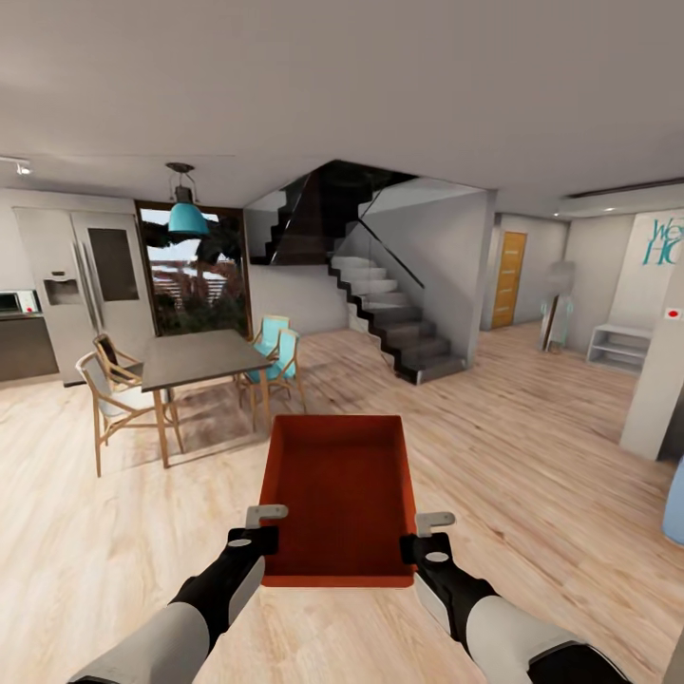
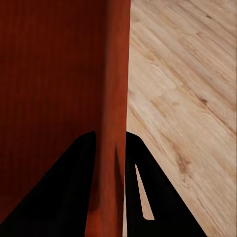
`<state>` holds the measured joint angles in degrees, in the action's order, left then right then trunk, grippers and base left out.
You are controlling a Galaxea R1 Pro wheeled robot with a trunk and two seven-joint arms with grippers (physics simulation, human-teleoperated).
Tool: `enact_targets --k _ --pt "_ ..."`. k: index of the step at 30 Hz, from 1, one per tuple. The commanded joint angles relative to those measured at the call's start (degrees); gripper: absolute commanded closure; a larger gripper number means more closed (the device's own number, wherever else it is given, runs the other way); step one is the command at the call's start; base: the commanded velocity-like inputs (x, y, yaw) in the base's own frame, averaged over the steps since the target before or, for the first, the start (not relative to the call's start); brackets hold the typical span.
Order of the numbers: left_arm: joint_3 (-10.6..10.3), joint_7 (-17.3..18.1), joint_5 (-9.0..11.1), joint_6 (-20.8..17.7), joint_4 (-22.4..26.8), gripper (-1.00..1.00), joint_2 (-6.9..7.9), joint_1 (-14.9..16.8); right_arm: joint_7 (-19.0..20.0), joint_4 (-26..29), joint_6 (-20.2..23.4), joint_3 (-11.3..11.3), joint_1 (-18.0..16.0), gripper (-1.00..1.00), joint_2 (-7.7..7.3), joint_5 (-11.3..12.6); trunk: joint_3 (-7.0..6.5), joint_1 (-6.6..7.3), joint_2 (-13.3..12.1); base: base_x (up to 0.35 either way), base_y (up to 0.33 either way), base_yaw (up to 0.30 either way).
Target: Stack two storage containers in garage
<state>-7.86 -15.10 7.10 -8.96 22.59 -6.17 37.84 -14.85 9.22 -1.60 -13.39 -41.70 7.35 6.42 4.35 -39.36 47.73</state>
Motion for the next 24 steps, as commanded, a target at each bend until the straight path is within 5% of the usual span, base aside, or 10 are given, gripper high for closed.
enact_targets --k 1,24 --pt "0.31 -0.81 4.88 -0.35 0.0 1.0 -0.07 0.04 -0.15 -0.01 -6.18 0.01 -0.04 1.0 0.03 -0.17 0.09 -0.05 0.07 0.323 0.0 0.0" --pt "0.3 -0.81 5.03 -0.35 -0.52 1.0 -0.07 0.04 0.49 -1.66 -6.06 -0.06 -0.04 1.0 0.05 -0.28 0.09 -0.05 0.07 0.323 0.0 0.0"
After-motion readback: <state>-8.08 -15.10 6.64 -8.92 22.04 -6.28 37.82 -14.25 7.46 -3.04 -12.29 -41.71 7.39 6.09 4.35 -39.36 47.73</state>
